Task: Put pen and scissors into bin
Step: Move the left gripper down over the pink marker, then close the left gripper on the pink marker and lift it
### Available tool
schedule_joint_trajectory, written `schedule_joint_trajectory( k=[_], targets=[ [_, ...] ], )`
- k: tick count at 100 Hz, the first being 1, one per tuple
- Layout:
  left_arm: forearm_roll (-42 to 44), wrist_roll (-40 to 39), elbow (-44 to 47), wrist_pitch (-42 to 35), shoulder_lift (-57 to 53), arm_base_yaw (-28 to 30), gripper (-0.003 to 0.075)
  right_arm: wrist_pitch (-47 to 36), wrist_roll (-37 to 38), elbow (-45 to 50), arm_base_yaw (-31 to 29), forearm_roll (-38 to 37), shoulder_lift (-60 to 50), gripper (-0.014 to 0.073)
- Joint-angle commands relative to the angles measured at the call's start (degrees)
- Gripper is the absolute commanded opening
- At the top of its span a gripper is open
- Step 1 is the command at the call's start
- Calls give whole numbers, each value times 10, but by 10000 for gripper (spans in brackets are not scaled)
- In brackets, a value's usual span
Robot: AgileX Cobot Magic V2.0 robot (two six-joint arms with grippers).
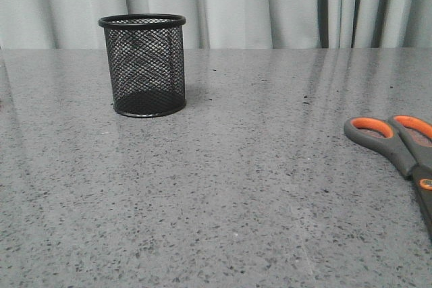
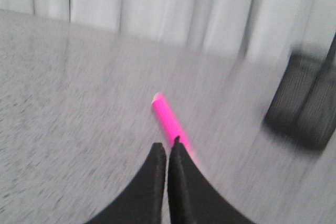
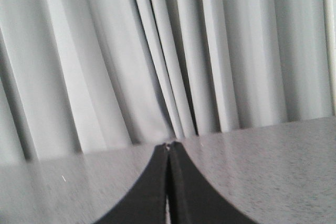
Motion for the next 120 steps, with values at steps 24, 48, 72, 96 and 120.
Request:
schedule_joint_trajectory(
  k=[24,48,72,96,120],
  targets=[
    [-402,-1,11,-152,-18,0,-18,-34,78,-35,-4,95,10,-76],
    [-203,5,-123,9,68,-1,240,110,97,-182,47,-3,119,129],
    [-55,1,-335,218,340,-1,312,307,97,-322,129,-14,276,349],
    [92,-84,-528,424,572,-1,312,341,97,-337,175,13,323,349],
    [114,-107,-584,439,709,-1,312,362,97,-337,184,15,323,349]
  ],
)
